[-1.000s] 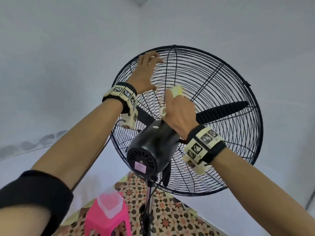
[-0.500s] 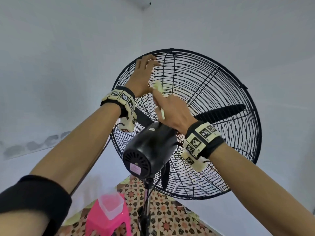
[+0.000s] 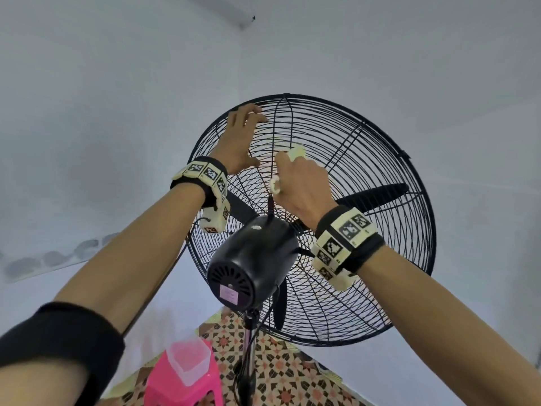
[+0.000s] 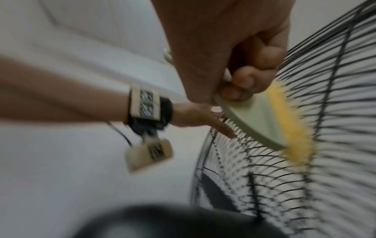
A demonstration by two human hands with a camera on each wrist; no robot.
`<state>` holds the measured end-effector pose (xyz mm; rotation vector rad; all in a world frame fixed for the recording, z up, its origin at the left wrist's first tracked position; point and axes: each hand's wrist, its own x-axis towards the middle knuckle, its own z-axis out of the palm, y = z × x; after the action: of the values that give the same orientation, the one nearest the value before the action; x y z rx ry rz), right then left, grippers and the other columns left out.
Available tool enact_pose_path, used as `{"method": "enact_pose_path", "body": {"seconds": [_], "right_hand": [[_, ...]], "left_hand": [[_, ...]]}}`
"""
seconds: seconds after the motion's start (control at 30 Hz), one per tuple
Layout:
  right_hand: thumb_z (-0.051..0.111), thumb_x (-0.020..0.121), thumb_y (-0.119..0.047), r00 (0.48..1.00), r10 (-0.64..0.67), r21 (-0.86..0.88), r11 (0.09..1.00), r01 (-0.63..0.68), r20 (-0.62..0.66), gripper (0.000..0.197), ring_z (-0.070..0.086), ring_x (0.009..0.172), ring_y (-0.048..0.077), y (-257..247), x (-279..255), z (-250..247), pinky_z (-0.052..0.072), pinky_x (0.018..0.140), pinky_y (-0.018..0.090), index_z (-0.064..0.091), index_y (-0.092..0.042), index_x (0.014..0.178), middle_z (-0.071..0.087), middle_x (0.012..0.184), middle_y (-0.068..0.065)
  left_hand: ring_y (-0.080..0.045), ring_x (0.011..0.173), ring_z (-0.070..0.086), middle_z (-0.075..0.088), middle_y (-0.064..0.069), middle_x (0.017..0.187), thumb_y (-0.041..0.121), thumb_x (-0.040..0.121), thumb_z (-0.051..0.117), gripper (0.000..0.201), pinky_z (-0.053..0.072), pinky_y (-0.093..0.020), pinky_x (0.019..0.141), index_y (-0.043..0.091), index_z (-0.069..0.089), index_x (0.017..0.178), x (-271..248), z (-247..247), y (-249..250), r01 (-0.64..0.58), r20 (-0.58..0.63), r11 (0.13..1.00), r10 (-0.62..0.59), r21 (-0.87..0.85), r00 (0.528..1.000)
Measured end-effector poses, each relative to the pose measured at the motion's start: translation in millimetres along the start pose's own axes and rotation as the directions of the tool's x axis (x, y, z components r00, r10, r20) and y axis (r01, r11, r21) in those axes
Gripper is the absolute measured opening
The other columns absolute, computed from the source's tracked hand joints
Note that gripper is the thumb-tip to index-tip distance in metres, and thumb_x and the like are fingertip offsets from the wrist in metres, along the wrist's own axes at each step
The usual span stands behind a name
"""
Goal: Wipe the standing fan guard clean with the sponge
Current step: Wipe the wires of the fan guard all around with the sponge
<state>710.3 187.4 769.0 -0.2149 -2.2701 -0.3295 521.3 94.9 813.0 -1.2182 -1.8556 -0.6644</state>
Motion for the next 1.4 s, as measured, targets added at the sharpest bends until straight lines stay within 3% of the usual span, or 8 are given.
{"method": "enact_pose_path", "body": {"seconds": [0.17,0.23,0.37,0.57,0.8,1.03,1.27,1.4], "right_hand": [[0.061,0.092,-0.015,0.997,-0.070,0.179,0.981,0.071,-0.012,0.035,0.052,0.067,0.029,1,1,-3,0.029,0.051,0.027,0.045,-0.010,0.124,0.048,0.079,0.007],[0.063,0.092,-0.013,1.000,0.010,0.166,0.986,-0.010,0.003,0.043,0.055,0.071,0.027,-1,0,-3,0.039,0.057,0.033,0.041,-0.012,0.128,0.050,0.084,0.007],[0.061,0.094,-0.013,0.995,0.100,0.055,0.994,-0.099,-0.022,0.044,0.057,0.088,0.031,-14,9,-9,0.034,0.064,0.038,0.041,-0.008,0.132,0.057,0.100,0.014],[0.060,0.091,-0.011,0.998,-0.055,0.306,0.950,0.063,-0.035,0.033,0.056,0.064,0.029,-10,14,-4,0.038,0.052,0.030,0.047,-0.009,0.122,0.055,0.080,0.007],[0.057,0.096,-0.006,0.969,0.245,-0.046,0.968,-0.247,-0.030,0.034,0.065,0.095,0.029,-20,14,-7,0.035,0.065,0.035,0.044,-0.009,0.127,0.067,0.105,0.009],[0.061,0.092,-0.009,0.999,-0.048,0.228,0.972,0.050,-0.016,0.038,0.055,0.071,0.033,-27,15,-1,0.032,0.058,0.034,0.045,-0.009,0.126,0.050,0.082,0.009],[0.048,0.100,-0.006,0.952,0.305,0.018,0.952,-0.305,-0.024,0.035,0.066,0.101,0.030,-31,21,-3,0.035,0.068,0.035,0.043,-0.008,0.135,0.068,0.111,0.010],[0.060,0.094,-0.010,0.996,0.052,0.086,0.995,-0.045,-0.071,0.039,0.062,0.079,0.035,-28,15,0,0.034,0.059,0.036,0.043,-0.008,0.128,0.061,0.090,0.014]], "left_hand": [[-0.034,0.136,0.032,0.034,-0.011,0.154,0.014,0.060,0.100,0.099,0.030,-0.031,0.108,0.013,0.046,0.143,1,3,-1,0.003,-0.022,1.000,-0.003,-0.005,1.000],[-0.034,0.137,0.031,0.033,-0.010,0.154,0.014,0.060,0.100,0.099,0.030,-0.032,0.109,0.013,0.046,0.143,1,2,-2,0.004,-0.008,1.000,-0.004,-0.004,1.000],[-0.035,0.137,0.033,0.035,-0.011,0.153,0.012,0.060,0.099,0.097,0.037,-0.039,0.111,0.011,0.047,0.141,0,1,5,0.009,-0.012,1.000,-0.009,0.013,1.000],[-0.037,0.132,0.036,0.037,-0.013,0.151,0.011,0.058,0.099,0.096,0.031,-0.031,0.104,0.011,0.049,0.140,-2,1,-3,-0.005,-0.038,1.000,0.005,0.005,0.999],[-0.032,0.140,0.029,0.033,-0.008,0.154,0.012,0.061,0.098,0.097,0.032,-0.027,0.104,0.014,0.046,0.143,1,4,4,0.020,-0.020,0.999,-0.021,-0.026,1.000],[-0.040,0.132,0.037,0.040,-0.018,0.149,0.007,0.065,0.092,0.083,0.037,-0.040,0.105,0.008,0.053,0.138,0,5,-1,-0.011,-0.078,0.999,0.008,-0.034,0.997],[-0.033,0.137,0.033,0.035,-0.009,0.152,0.016,0.060,0.100,0.095,0.039,-0.042,0.111,0.014,0.049,0.140,0,-1,0,0.017,-0.020,0.999,-0.018,-0.051,1.000],[-0.037,0.133,0.037,0.039,-0.014,0.149,0.014,0.059,0.099,0.093,0.037,-0.037,0.108,0.010,0.051,0.138,0,3,-1,-0.001,-0.056,1.000,-0.001,-0.030,0.998]]}}
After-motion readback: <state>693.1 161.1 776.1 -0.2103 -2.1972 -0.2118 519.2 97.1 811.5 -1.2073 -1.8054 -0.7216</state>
